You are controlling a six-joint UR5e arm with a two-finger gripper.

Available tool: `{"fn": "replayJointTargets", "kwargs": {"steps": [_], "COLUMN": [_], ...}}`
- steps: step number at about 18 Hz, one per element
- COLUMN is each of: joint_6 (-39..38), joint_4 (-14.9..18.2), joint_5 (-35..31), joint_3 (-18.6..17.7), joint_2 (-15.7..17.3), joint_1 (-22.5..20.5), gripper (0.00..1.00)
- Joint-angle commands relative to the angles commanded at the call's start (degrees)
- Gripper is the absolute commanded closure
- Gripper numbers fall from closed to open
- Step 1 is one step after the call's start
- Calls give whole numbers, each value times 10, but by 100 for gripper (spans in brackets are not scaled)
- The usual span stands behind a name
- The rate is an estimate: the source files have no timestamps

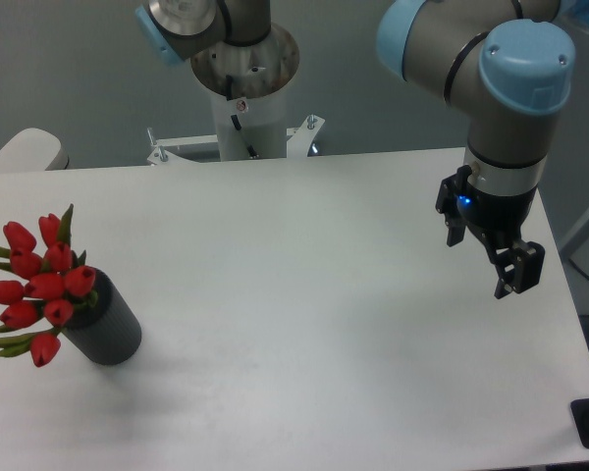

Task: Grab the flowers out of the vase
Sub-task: 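Move the open gripper across the table toward the red tulips in the vase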

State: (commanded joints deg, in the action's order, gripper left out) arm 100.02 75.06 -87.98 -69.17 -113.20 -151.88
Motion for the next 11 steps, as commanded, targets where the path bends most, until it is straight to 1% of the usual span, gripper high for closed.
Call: {"fn": "replayJointTargets", "kwargs": {"steps": [4,5,8,11], "joint_6": [-1,-1,-3,-3], "joint_4": [1,5,5,6], "joint_5": [1,3,11,32], "joint_3": [-10,-14,-35,-61], "joint_2": [4,5,17,35], "joint_1": [0,0,3,6], "gripper": [0,0,0,0]}}
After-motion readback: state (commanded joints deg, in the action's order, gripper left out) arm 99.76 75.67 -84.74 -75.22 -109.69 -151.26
